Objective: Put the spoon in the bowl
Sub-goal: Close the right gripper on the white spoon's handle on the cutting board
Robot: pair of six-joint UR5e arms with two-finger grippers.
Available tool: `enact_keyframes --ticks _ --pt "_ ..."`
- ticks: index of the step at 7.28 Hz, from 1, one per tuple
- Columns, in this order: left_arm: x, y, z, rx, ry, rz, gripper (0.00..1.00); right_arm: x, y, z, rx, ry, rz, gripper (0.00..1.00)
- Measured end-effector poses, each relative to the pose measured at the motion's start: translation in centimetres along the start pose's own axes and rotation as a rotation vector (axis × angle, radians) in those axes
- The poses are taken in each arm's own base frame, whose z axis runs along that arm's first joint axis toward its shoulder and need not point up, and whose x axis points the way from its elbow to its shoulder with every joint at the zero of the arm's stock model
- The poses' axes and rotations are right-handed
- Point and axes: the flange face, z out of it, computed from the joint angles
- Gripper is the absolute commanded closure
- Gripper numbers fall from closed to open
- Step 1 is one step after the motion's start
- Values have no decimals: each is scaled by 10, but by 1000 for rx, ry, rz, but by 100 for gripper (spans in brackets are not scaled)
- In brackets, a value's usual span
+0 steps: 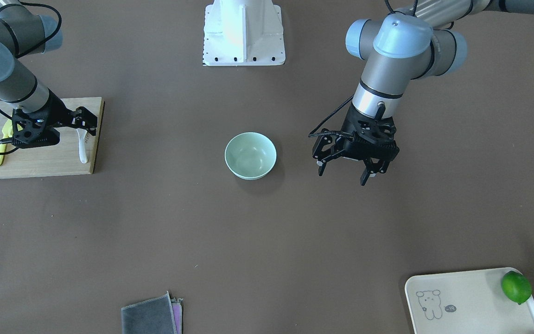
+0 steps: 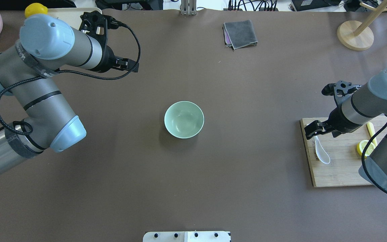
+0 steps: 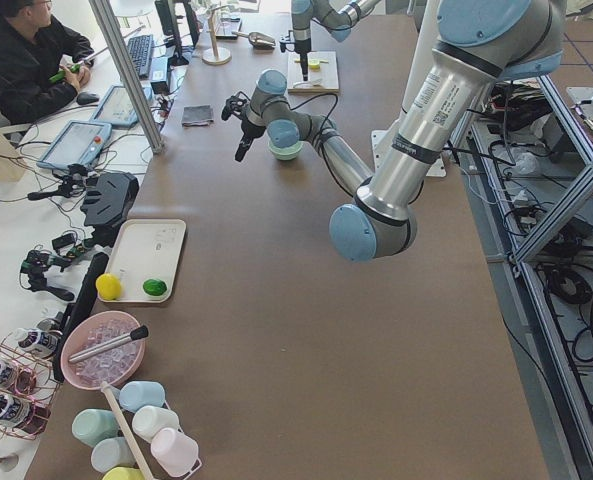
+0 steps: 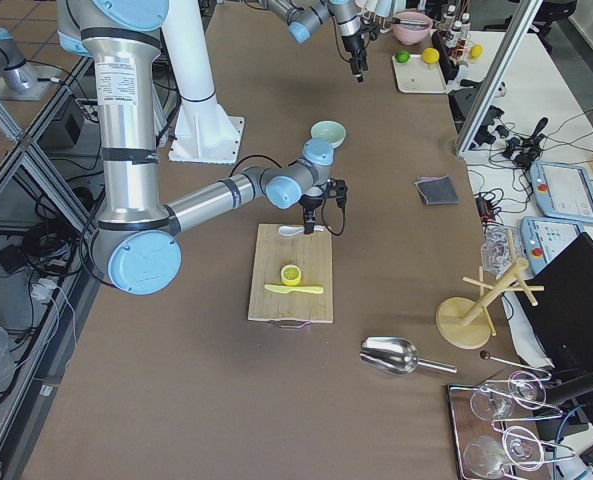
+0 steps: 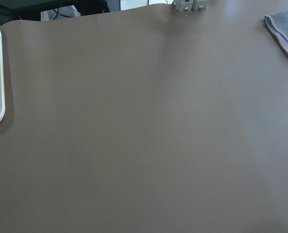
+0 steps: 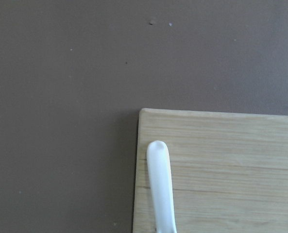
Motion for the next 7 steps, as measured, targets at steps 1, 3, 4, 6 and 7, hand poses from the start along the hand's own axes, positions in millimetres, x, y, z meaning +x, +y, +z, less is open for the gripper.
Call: enact_keyframes --ticks 1,3,4,6,7 --pt "-1 0 0 0 -2 0 2 0 1 8 0 17 -3 10" --pt "-10 6 6 -7 -17 2 2 -2 0 19 -2 38 1 44" --pt "-13 8 7 -10 -21 3 2 -3 -1 20 -1 41 2 47" --pt "-14 10 7 -10 -20 4 2 -5 -3 22 0 42 1 47" --pt "-14 10 6 -9 -19 5 2 -6 -3 24 -3 43 0 47"
